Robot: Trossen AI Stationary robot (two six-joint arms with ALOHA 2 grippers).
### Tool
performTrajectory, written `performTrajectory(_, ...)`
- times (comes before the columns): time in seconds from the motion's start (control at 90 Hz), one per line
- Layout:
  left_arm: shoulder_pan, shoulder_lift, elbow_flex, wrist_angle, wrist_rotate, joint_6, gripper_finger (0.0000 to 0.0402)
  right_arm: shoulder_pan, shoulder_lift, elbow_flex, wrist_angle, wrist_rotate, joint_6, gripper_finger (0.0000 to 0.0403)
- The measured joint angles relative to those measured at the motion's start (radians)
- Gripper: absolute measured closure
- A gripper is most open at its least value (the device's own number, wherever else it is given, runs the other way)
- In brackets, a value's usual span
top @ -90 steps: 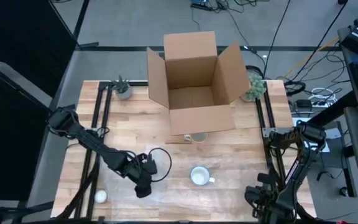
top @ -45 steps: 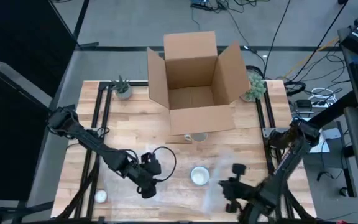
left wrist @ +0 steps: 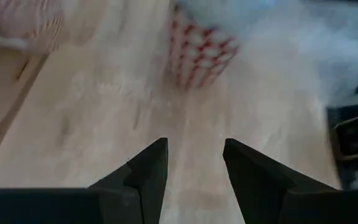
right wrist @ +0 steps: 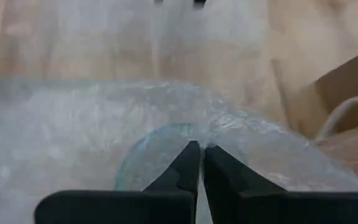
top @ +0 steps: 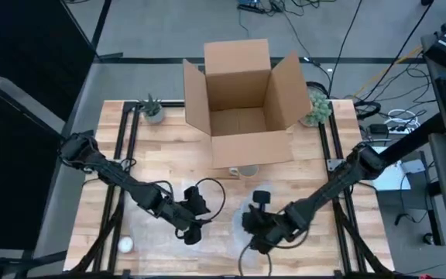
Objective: Wrap mug
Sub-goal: Wrap the red mug with the right transparent bubble wrap
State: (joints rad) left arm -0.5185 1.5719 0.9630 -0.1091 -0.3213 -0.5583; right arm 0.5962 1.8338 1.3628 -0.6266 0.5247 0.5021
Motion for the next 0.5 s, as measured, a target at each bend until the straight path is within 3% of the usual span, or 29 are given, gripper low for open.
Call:
performTrajectory(0.256, 0.040, 0.018, 0.000, 0.265, -0.008, 0.104, 0.0251, -0.031, 0.036, 0.000, 0.074, -0.034, -0.071, 0.0403)
performTrajectory(0.5, 0.088, 0.143, -0.001, 0.403, 0.032, 0.120, 0.0251, -0.034, 0.036, 0.000, 0.077, -0.034, -0.077, 0.0403)
